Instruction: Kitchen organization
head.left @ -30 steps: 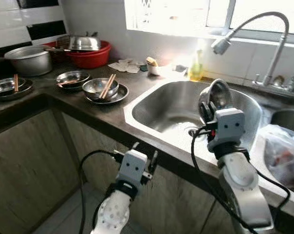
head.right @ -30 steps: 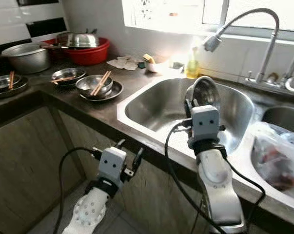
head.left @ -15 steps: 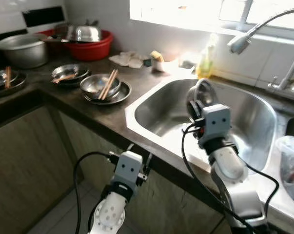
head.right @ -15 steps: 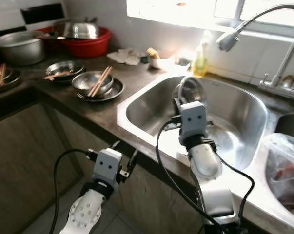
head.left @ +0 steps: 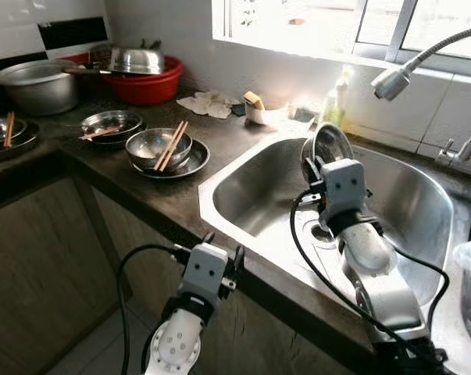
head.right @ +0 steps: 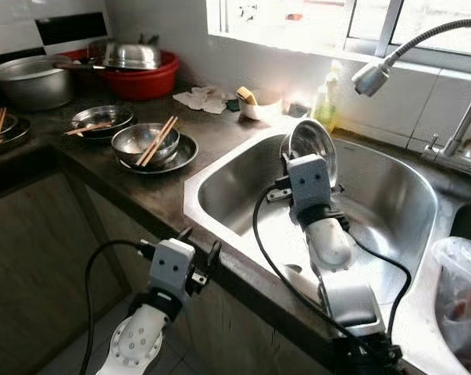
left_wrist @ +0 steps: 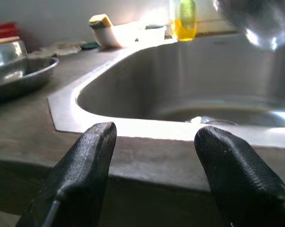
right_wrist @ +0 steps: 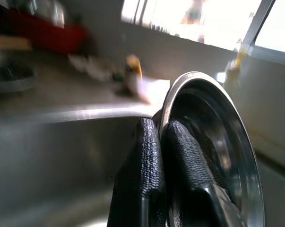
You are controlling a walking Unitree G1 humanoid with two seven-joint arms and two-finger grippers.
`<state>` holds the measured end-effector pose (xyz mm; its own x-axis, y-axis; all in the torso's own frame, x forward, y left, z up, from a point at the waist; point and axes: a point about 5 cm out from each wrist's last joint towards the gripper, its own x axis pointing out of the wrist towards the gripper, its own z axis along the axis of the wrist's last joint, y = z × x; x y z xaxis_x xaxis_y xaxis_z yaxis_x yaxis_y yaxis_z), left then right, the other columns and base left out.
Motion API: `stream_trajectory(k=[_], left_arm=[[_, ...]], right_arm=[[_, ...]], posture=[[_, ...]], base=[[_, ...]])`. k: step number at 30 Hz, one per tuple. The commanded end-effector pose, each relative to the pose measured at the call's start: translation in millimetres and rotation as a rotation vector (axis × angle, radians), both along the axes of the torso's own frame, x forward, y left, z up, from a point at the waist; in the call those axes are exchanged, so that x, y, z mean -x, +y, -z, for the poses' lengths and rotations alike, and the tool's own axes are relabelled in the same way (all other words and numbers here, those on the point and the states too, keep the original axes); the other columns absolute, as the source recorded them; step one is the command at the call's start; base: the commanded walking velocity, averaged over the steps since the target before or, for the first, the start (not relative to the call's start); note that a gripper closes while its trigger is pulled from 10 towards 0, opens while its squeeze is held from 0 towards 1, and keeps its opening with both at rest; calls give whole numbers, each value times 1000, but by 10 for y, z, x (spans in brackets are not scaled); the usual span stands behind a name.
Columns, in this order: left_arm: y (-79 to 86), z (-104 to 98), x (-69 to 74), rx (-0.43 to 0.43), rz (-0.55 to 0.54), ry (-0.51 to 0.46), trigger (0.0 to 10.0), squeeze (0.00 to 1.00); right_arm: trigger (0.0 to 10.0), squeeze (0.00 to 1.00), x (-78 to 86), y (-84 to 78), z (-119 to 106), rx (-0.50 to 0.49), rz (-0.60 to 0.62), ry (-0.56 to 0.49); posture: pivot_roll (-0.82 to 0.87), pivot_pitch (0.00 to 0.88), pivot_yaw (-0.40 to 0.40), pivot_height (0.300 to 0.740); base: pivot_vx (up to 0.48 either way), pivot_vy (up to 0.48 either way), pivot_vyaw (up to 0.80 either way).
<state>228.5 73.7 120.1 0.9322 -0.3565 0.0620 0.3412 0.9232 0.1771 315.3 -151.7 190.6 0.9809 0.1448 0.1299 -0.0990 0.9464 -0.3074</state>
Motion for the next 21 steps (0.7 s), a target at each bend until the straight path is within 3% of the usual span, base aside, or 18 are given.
stream_trajectory(k=[1, 7, 8, 10, 14, 15, 16, 21], left_arm=[[-21, 7, 27, -4, 10, 11, 10000, 0], [-26, 4, 64, 1, 9, 19, 10000, 0], [-27, 1, 80, 2, 10, 21, 10000, 0], [-26, -10, 102, 4, 10, 21, 10000, 0], [-23, -13, 132, -2, 9, 28, 10000, 0], [-24, -17, 139, -1, 9, 27, 10000, 0], [-26, -22, 148, 4, 11, 27, 10000, 0], [-20, -37, 184, 5, 11, 32, 10000, 0]], right_arm=[[0, 0, -49, 5, 42, 27, -16, 53], [0, 0, -237, -63, 195, 164, -56, 187], [0, 0, -274, -72, 306, 206, -82, 280], [0, 0, -324, -140, 428, 270, -59, 369], [0, 0, -383, -261, 551, 326, -19, 465], [4588, 0, -394, -298, 583, 328, -1, 488], [10000, 0, -410, -345, 616, 351, 14, 506], [10000, 0, -470, -555, 700, 404, 105, 580]], posture=[[181, 4, -55, 740], [184, 20, -63, 740], [183, 26, -63, 740], [191, 41, -63, 740], [194, 58, -72, 740], [194, 59, -71, 740], [198, 63, -71, 740], [203, 75, -70, 740]], base=[[0, 0, 0], [0, 0, 0], [0, 0, 0], [0, 0, 0], [0, 0, 0], [0, 0, 0], [0, 0, 0], [0, 0, 0]])
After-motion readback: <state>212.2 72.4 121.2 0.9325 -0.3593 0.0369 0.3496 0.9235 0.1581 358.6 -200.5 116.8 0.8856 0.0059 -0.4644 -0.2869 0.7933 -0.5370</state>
